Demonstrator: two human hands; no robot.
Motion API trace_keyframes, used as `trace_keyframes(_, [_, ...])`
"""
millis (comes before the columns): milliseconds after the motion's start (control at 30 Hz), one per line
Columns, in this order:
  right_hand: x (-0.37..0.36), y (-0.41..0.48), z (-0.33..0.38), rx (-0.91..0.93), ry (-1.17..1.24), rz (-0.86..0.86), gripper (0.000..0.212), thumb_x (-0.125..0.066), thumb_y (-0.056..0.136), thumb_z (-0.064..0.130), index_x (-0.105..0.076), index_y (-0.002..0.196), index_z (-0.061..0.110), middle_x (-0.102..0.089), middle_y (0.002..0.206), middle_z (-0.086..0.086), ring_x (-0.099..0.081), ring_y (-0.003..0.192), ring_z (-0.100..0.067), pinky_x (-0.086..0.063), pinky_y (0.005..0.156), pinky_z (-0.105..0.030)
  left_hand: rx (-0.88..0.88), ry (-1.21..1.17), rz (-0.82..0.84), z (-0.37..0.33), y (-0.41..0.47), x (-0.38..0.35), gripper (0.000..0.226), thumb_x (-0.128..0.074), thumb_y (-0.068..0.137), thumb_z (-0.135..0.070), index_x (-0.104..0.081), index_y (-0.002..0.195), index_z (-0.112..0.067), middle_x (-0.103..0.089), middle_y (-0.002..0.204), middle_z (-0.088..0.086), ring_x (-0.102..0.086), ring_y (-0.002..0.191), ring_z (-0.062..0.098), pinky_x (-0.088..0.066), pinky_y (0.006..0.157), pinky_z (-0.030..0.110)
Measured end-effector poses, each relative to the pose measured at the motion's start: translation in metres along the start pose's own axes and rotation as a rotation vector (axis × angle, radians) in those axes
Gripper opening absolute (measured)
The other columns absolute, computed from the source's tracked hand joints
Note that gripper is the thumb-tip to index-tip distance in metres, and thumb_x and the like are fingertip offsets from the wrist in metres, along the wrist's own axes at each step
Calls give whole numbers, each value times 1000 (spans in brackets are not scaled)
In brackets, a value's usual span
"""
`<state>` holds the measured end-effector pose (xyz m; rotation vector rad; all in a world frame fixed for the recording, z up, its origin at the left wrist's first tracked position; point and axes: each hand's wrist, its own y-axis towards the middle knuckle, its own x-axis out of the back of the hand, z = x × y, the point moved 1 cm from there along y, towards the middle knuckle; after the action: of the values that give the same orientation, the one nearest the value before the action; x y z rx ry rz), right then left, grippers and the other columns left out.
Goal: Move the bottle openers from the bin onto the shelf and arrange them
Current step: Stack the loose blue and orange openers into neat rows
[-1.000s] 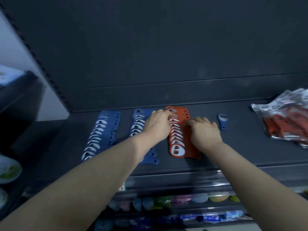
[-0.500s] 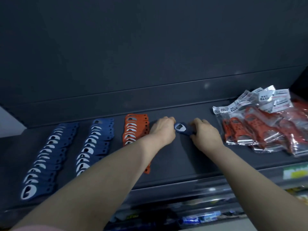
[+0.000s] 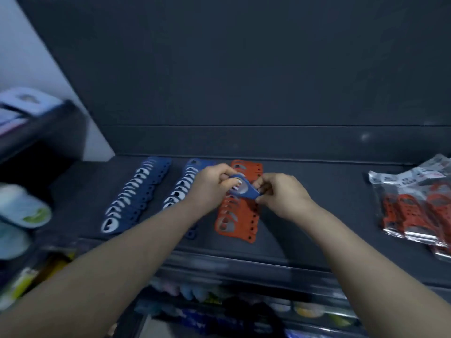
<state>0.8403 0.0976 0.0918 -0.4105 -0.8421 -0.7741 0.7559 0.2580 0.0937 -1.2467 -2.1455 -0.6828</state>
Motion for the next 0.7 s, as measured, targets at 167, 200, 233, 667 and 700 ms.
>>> trace_keyframes(167, [-59, -1, 75, 166, -112, 136, 28, -67, 80, 13, -67, 102, 30, -68, 91, 13, -64, 93, -10, -49, 83, -25, 170, 60, 17, 72, -48, 78, 13, -77, 77, -23, -65, 79, -29, -71, 78, 6, -68, 79, 26, -55, 74, 41])
trace_keyframes(200, [-69, -3, 84, 175, -138, 141, 28, -63, 81, 13, -66, 103, 31, -70, 95, 12, -64, 95, -12, -49, 84, -25, 178, 67, 25, 85, -56, 87, 15, -77, 76, -25, -64, 76, -32, -71, 77, 6, -68, 79, 26, -55, 76, 42])
trace_keyframes(233, [-78, -6, 90, 171, -168, 138, 29, -60, 82, 13, -66, 104, 32, -70, 98, 11, -64, 97, -14, -49, 85, -26, 189, 88, 46, 95, -63, 94, 16, -77, 76, -24, -63, 75, -32, -71, 78, 6, -68, 79, 26, -54, 77, 42])
trace_keyframes(667, [-132, -36, 119, 73, -391, 67, 37, -61, 83, 55, -63, 114, 34, -55, 114, 5, -55, 110, -17, -43, 83, -29, 42, 306, 256, 132, -73, 100, 22, -76, 79, -29, -66, 92, -15, -70, 82, -1, -63, 73, 12, -49, 67, 27])
trace_keyframes(700, [-133, -36, 120, 65, -387, 69, 35, -56, 87, 54, -63, 116, 34, -53, 117, 3, -53, 112, -19, -44, 85, -30, 31, 333, 268, 132, -71, 101, 20, -73, 81, -31, -65, 93, -16, -69, 85, -1, -62, 77, 14, -49, 69, 28])
